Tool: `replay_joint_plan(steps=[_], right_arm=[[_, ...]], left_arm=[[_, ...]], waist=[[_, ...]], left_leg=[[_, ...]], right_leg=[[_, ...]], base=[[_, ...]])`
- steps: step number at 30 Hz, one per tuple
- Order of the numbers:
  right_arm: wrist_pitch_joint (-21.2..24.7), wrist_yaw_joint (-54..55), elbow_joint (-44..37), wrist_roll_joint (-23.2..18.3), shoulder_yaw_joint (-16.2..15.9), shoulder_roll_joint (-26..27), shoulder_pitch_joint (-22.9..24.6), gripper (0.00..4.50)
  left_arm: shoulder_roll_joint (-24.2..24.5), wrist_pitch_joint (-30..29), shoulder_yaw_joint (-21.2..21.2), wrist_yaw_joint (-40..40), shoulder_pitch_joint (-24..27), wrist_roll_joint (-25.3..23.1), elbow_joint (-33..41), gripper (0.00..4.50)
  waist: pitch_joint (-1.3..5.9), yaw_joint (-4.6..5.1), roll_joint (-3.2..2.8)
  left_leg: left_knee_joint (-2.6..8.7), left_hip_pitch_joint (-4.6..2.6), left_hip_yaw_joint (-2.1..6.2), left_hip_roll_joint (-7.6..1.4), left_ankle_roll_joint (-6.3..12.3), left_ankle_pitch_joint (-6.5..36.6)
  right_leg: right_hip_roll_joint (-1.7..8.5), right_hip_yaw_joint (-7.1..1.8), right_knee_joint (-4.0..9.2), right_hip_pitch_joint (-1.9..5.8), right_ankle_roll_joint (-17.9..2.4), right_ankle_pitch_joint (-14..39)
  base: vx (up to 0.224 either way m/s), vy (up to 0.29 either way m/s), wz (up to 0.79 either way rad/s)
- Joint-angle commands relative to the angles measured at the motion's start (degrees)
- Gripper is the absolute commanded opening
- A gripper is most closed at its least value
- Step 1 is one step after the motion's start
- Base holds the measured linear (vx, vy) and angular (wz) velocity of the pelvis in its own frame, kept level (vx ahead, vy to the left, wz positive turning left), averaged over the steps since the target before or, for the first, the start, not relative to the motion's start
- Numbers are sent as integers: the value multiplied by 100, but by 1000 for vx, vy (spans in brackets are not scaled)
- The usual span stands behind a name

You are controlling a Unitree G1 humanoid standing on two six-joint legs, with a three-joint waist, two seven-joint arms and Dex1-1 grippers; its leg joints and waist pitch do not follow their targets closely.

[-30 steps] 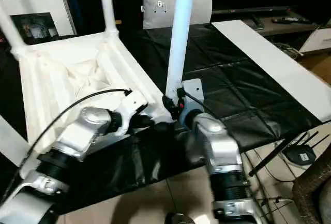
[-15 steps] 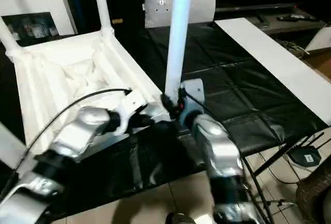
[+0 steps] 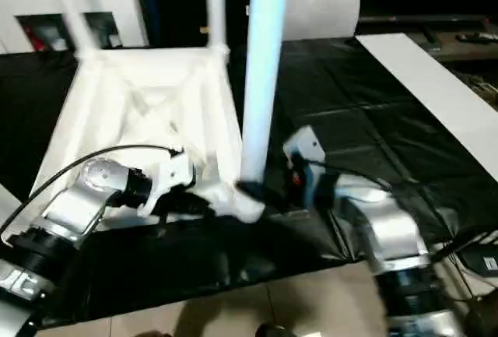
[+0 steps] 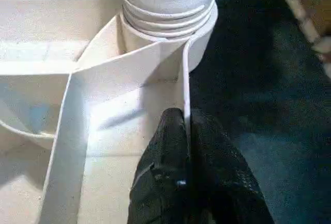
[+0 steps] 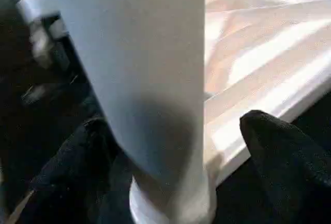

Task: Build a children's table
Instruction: Rotate leg to tighten

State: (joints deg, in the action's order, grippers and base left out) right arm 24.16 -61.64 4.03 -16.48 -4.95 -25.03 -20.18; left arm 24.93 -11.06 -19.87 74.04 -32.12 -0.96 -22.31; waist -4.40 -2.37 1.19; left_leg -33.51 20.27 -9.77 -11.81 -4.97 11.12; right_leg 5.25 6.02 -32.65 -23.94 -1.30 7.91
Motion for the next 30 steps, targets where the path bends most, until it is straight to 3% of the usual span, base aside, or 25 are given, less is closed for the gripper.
replay_joint_plan(steps=[1, 5, 6, 9, 11, 16, 24, 27, 28, 30], right_arm=[[-78, -543, 141, -183, -67, -151, -128, 407], [-138, -967, 270, -255, -247, -314, -195, 407], [-152, -1147, 314, -264, -333, -377, -215, 380], [-236, -1523, 463, -218, -515, -463, -284, 380], [-349, -1658, 603, -161, -585, -464, -348, 349], [-439, -1844, 783, -150, -699, -416, -480, 318], [-598, -1911, 962, -114, -792, -312, -603, 243], [-614, -1947, 979, -107, -844, -301, -598, 235], [-615, -1952, 978, -107, -862, -290, -588, 222], [-608, -1954, 972, -111, -869, -280, -580, 203]], left_arm=[[20, 395, -206, 483, -264, 28, -75, 0], [83, 576, -247, 726, -359, 62, -226, 0], [120, 636, -284, 854, -384, 79, -248, 0], [212, 812, -380, 1133, -433, 70, -294, 0], [249, 960, -437, 1260, -458, 52, -344, 0], [231, 1097, -476, 1380, -518, 55, -441, 0], [197, 1224, -471, 1405, -586, 37, -562, 0], [199, 1266, -475, 1400, -600, 33, -602, 0], [202, 1286, -475, 1400, -602, 32, -620, 0], [205, 1298, -473, 1400, -601, 31, -631, 0]], waist=[[360, 44, -5], [374, 29, 7], [360, 38, 40], [374, 8, 30], [385, -12, 45], [397, -78, 49], [400, -83, 55], [398, -80, 52], [402, -73, 86], [399, -80, 67]], left_leg=[[398, -45, -19, -129, 388, 1303], [388, -23, -10, -128, 381, 1235], [388, -10, -12, -124, 380, 1250], [376, -17, -18, -137, 395, 1149], [370, -18, -23, -144, 407, 1078], [367, -19, -41, -160, 399, 932], [364, -8, -38, -149, 364, 962], [369, -4, -31, -152, 348, 996], [366, -4, -35, -150, 351, 999], [368, -12, -35, -152, 357, 979]], right_leg=[[268, -303, 377, 326, -1022, 2038], [282, -315, 365, 338, -990, 2141], [277, -312, 372, 335, -972, 2223], [285, -323, 348, 330, -1038, 2141], [287, -325, 320, 329, -1081, 2028], [285, -334, 272, 337, -1203, 1736], [292, -329, 291, 347, -1128, 1924], [290, -325, 293, 349, -1100, 1973], [287, -325, 295, 351, -1082, 1991], [290, -328, 295, 343, -1080, 2003]], base=[[0, 0, 0], [0, 0, 0], [0, 0, 0], [0, 0, 0], [0, 0, 0], [0, 0, 0], [0, 0, 0], [0, 0, 0], [0, 0, 0], [0, 0, 0]])
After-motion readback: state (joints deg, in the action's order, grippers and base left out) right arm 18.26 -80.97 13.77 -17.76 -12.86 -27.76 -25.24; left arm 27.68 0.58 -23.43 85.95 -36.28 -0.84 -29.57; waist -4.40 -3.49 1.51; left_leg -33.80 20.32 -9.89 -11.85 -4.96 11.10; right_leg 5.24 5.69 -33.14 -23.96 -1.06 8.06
